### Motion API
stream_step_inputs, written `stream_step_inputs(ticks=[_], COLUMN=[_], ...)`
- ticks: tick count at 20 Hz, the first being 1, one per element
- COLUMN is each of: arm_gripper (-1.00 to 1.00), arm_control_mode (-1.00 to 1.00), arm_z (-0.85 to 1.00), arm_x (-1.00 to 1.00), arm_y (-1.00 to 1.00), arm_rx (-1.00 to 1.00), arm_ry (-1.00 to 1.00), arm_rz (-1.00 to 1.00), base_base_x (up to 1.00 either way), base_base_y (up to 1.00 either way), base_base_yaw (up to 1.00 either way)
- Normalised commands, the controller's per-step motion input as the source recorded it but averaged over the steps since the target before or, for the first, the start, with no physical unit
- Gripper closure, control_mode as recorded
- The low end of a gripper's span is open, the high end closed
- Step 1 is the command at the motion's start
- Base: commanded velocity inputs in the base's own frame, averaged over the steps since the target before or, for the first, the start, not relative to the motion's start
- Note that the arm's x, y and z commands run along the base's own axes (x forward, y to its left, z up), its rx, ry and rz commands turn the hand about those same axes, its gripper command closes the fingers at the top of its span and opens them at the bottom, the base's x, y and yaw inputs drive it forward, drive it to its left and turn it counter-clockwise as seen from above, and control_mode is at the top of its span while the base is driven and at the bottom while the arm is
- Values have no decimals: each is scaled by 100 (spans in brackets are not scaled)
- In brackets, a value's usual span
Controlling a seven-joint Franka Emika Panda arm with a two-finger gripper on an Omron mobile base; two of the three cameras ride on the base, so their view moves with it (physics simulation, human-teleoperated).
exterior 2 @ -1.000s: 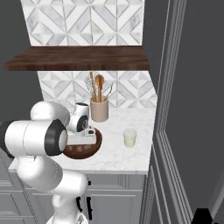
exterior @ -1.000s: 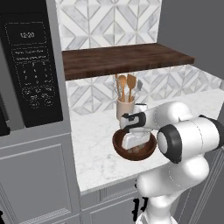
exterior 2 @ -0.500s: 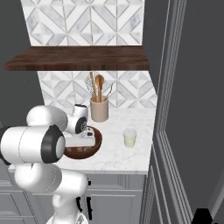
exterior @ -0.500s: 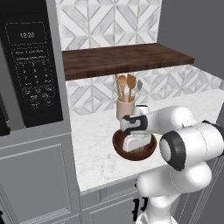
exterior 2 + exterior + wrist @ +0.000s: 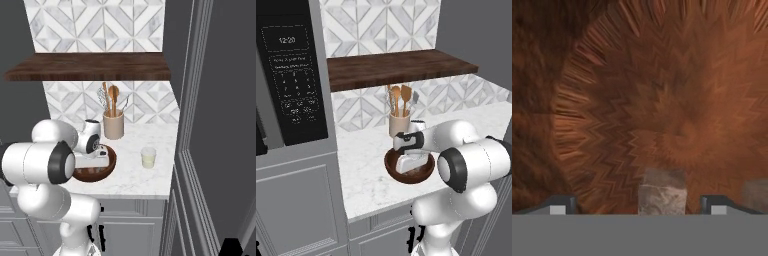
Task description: Grab a lemon wedge from the fridge and one ice cube from the ice bowl, and put them in the glass of lemonade.
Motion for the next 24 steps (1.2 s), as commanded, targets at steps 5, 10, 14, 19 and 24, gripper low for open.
stream_step_inputs(ticks=[5,10,14,19,24], arm_gripper=[-100,-100,100,100,100], arm_control_mode=[-100,-100,-100,-100,-100], arm_z=[-26,0,0,0,0], arm_x=[3,0,0,0,0], arm_y=[0,0,0,0,0], arm_rx=[0,0,0,0,0], arm_ry=[0,0,0,0,0], arm_rz=[0,0,0,0,0], base_base_x=[0,0,0,0,0], base_base_y=[0,0,0,0,0], base_base_yaw=[0,0,0,0,0])
